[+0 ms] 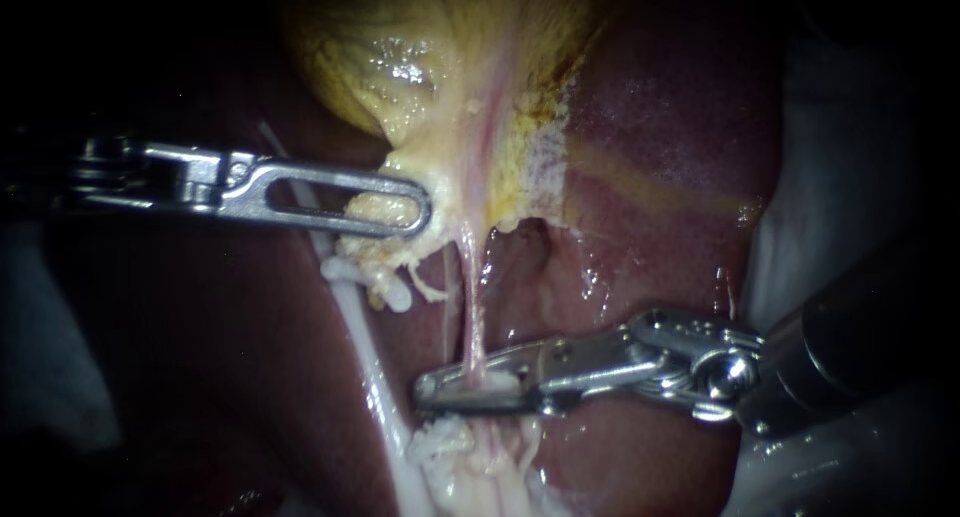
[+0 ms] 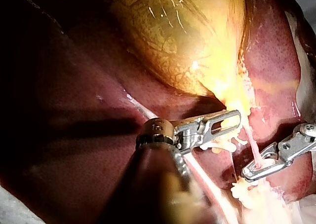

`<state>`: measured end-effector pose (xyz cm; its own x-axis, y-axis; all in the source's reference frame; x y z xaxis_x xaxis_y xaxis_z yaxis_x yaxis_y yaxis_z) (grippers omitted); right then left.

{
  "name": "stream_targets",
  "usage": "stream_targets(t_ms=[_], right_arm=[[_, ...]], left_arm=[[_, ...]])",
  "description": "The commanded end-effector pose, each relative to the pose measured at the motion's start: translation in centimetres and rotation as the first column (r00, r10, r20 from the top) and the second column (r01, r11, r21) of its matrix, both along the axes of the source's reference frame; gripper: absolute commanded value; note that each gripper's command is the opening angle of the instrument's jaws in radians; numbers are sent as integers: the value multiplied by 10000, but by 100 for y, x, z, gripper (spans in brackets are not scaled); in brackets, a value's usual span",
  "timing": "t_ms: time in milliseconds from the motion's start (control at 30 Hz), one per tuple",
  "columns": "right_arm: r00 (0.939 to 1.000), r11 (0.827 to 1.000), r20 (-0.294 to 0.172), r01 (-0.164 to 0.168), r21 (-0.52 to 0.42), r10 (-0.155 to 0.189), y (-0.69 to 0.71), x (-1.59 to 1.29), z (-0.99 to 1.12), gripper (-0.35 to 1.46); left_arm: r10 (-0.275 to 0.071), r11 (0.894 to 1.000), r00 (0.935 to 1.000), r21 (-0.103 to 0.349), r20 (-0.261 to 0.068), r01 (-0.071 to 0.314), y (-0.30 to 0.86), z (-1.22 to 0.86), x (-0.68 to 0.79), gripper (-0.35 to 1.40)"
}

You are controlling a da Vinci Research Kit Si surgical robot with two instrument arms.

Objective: Clipping second clip right tube

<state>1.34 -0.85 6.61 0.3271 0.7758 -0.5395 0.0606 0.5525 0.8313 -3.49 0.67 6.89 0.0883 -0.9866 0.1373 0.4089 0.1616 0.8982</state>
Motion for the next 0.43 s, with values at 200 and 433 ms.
stream_targets(t_ms=[200, 433], right_arm=[[10000, 10000, -1, 6, -12, -6, 0, 0, 0, -35], [10000, 10000, 4, -5, -18, 5, 0, -1, 0, -35]], left_arm=[[4, 10000, 10000, 2, 4, -4, 0, 0, 0, -35], [1, 10000, 10000, 1, 2, -1, 0, 1, -1, -35]])
